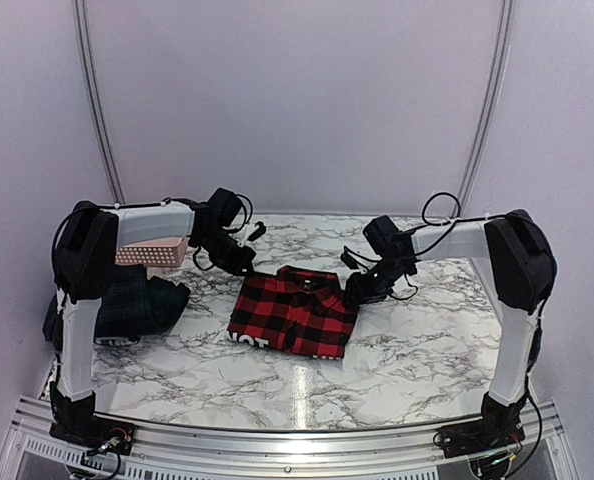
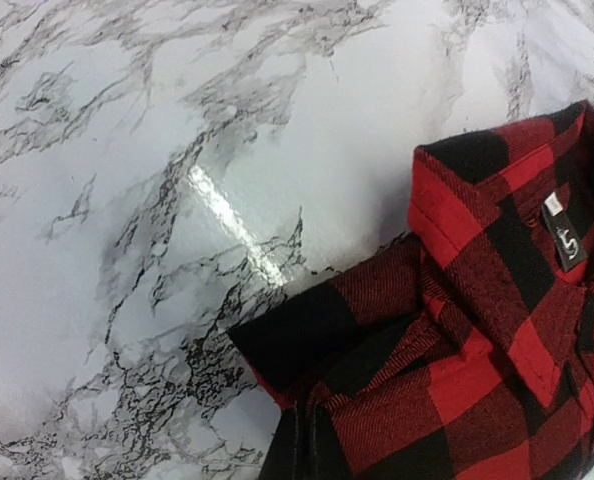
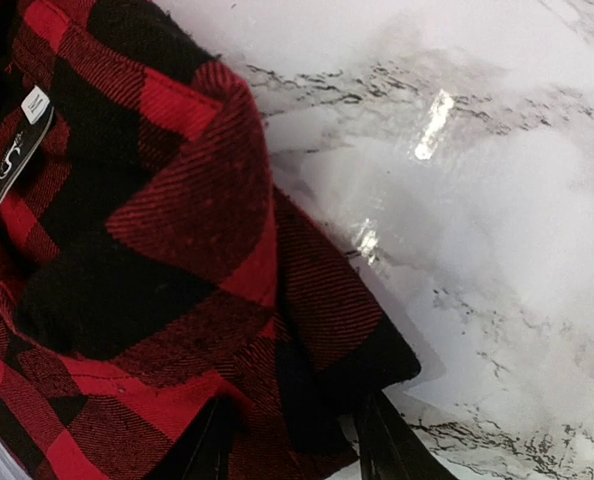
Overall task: Fold and stack the mixed laundry pile
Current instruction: Smooth out the square-folded T-shirt at the center of the board, then pick up the square-folded T-shirt from the center of the board, then pass from the right arm to the left, then place the square-folded T-shirt at the corner of the board.
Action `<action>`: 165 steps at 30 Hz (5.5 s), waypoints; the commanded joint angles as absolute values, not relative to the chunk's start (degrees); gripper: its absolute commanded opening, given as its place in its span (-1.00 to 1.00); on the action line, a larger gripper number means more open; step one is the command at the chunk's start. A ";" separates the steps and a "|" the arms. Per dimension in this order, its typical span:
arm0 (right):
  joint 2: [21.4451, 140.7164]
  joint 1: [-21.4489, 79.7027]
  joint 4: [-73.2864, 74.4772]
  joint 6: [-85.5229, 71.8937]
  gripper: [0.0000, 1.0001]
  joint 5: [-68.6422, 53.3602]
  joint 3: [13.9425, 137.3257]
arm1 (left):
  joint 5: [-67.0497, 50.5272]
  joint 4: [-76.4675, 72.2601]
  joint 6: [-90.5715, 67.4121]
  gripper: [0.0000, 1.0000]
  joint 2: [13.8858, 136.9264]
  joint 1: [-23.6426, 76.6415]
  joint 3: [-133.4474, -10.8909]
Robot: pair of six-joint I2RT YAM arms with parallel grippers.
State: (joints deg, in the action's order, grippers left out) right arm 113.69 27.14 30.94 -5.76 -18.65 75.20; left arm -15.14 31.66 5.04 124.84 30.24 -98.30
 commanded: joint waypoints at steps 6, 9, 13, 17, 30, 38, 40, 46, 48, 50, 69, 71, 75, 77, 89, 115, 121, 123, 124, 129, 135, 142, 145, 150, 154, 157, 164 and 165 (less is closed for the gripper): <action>118.91 26.76 34.21 -3.96 -0.17 -10.24 74.97 | -25.95 18.39 -16.89 -1.00 127.15 24.46 -97.28; 119.33 26.34 34.29 -4.18 -0.18 -9.47 75.78 | -25.57 17.45 -19.49 -0.71 129.01 24.39 -96.16; 118.78 25.93 36.85 -4.29 -0.16 -8.72 79.69 | -23.85 17.49 -19.12 -0.01 127.70 24.28 -93.68; 113.58 26.02 38.96 -4.52 0.03 -12.53 84.27 | -18.33 13.47 -16.72 0.68 117.54 24.28 -86.60; 112.66 39.75 28.01 -17.11 0.25 -36.63 84.68 | -35.26 -8.86 -27.15 0.98 100.59 26.30 -65.03; 116.08 39.69 25.41 -15.44 0.17 -35.05 70.52 | -33.05 -9.26 -30.80 0.98 106.23 33.17 -58.35; 115.47 37.83 26.22 -14.05 0.14 -33.04 66.58 | -31.77 -9.92 -32.64 0.98 104.86 33.66 -55.46; 110.97 31.54 31.68 -7.92 0.10 -26.03 61.29 | -23.00 -1.77 -28.89 0.98 92.70 34.18 -52.16; 109.30 31.29 33.65 -5.94 0.09 -24.14 62.64 | -19.32 0.65 -28.20 0.98 88.47 33.70 -52.12; 107.46 31.35 34.39 -4.79 0.08 -22.56 64.07 | -16.66 2.15 -28.73 0.98 84.63 32.79 -51.53; 115.01 59.23 27.49 4.71 -0.18 -6.94 89.37 | -14.19 -4.03 -47.67 0.98 85.92 28.21 -45.25; 116.67 60.48 27.13 5.32 -0.19 -6.17 90.08 | -14.26 -4.46 -48.52 0.98 86.33 28.23 -44.77; 119.78 62.00 27.43 6.35 -0.19 -2.46 91.22 | -14.35 -4.83 -49.19 0.98 87.16 28.38 -44.14; 121.15 62.28 27.59 6.77 -0.18 -1.12 91.64 | -14.57 -4.99 -49.45 0.98 87.65 28.39 -43.80; 123.53 63.01 27.56 10.33 -0.90 4.21 89.98 | -14.80 -9.52 -54.76 0.98 90.46 28.39 -41.26; 112.19 57.02 16.64 6.60 -1.00 -6.95 86.66 | -21.94 -32.26 -71.63 0.98 101.94 33.64 -47.00; 112.97 57.21 16.52 6.57 -1.00 -6.99 86.57 | -22.61 -35.59 -74.72 0.98 106.00 34.79 -48.90; 113.32 57.19 16.57 6.72 -1.00 -6.88 86.65 | -23.39 -36.64 -75.49 0.96 107.66 35.33 -50.08; 113.45 57.21 16.61 6.83 -1.00 -6.86 86.74 | -23.82 -36.96 -75.99 0.91 108.53 35.68 -50.88; 113.76 57.29 16.71 7.30 -1.00 -6.46 86.13 | -27.10 -39.84 -78.39 0.33 111.89 36.12 -52.20; 112.64 57.47 16.10 7.33 -1.00 -6.59 84.49 | -28.45 -40.04 -76.75 -0.98 111.09 35.50 -52.17; 107.31 57.45 16.89 4.81 -0.13 -5.37 81.64 | -25.55 -19.58 -64.51 -1.00 106.23 35.07 -54.21; 102.32 56.46 15.60 2.36 0.40 -4.03 78.09 | -22.15 -3.18 -54.47 -1.00 104.49 35.05 -60.22; 94.60 53.63 14.37 -3.40 0.97 -0.47 73.13 | -13.25 20.76 -39.03 -1.00 102.00 35.00 -70.15; 89.65 49.75 13.33 -6.54 0.97 -0.88 69.44 | -9.87 31.36 -31.14 -1.00 99.44 34.89 -74.85; 87.23 47.19 12.67 -7.34 0.97 -2.45 67.08 | -7.23 36.83 -26.73 -1.00 96.43 34.68 -77.15; 84.43 45.70 10.98 -7.64 0.97 -4.28 62.56 | 2.94 52.56 -18.60 -1.00 92.49 33.01 -85.37; 84.24 45.70 10.84 -7.65 0.97 -4.49 62.11 | 3.89 53.73 -18.21 -1.00 91.53 32.41 -85.65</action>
State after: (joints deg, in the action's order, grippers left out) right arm 86.21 45.71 12.93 -6.33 -2.87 63.18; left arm -3.77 42.06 -24.82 96.07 34.11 -82.26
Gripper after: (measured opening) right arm 0.985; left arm 0.034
